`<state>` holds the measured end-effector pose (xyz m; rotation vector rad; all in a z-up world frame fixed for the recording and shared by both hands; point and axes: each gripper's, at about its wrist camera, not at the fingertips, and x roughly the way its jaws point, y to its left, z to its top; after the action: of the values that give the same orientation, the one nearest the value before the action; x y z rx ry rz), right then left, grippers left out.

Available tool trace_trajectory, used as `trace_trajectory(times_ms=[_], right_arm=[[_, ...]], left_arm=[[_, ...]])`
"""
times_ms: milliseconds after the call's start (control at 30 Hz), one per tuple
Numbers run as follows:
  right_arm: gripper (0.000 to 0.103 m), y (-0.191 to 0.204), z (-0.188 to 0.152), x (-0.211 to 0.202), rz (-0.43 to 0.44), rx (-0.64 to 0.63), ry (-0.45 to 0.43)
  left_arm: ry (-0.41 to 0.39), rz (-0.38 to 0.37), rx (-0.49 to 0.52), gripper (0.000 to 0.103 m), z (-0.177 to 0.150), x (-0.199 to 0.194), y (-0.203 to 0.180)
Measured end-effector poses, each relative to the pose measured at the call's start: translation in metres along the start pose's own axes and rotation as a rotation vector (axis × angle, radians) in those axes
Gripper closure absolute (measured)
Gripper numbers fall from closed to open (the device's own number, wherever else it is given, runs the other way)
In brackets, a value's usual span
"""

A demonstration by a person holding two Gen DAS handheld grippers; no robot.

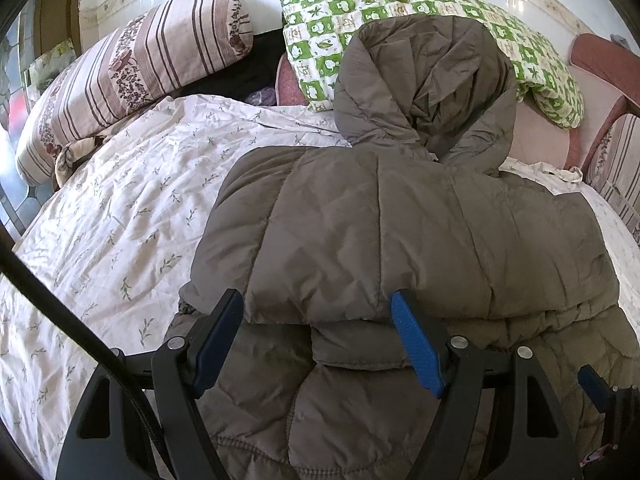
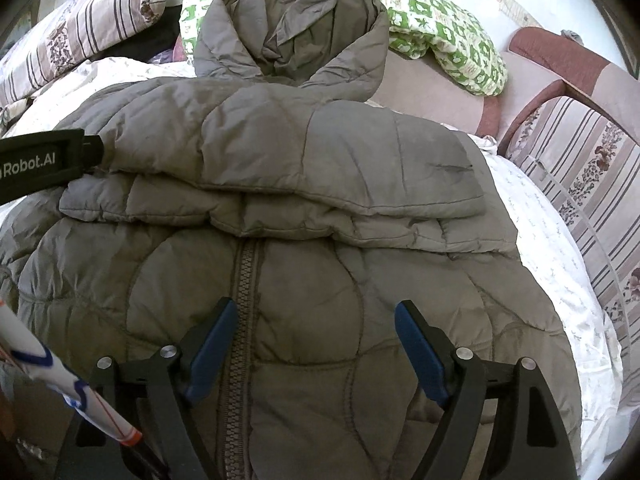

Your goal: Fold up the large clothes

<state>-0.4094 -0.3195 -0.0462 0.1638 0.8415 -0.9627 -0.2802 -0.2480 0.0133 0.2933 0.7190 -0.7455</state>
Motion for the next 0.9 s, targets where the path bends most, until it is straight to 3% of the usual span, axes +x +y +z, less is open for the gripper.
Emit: trace_trajectory(times_ms=[367, 533, 700, 900], right_arm=[[0.016, 0.0, -0.001, 0.001, 0.005, 0.002, 0.008], [0.017, -0.025, 0.013, -0.007, 0.103, 0.084, 0.036], [0.016, -0.059, 0.065, -0.039, 0.189, 0.157, -0.017], [0.016, -0.085, 0.163, -0.068, 0.302, 0.24, -0.065]], left_arm=[[0.003, -0.004, 0.003, 0.027, -0.001, 0.002, 0.0], [0.003, -0.008, -0.002, 0.027, -0.001, 0.002, 0.0], [0.024, -0.04, -0.021, 0.027, 0.003, 0.007, 0.005], [0.006, -0.047, -0.027, 0.027, 0.013, 0.004, 0.014]])
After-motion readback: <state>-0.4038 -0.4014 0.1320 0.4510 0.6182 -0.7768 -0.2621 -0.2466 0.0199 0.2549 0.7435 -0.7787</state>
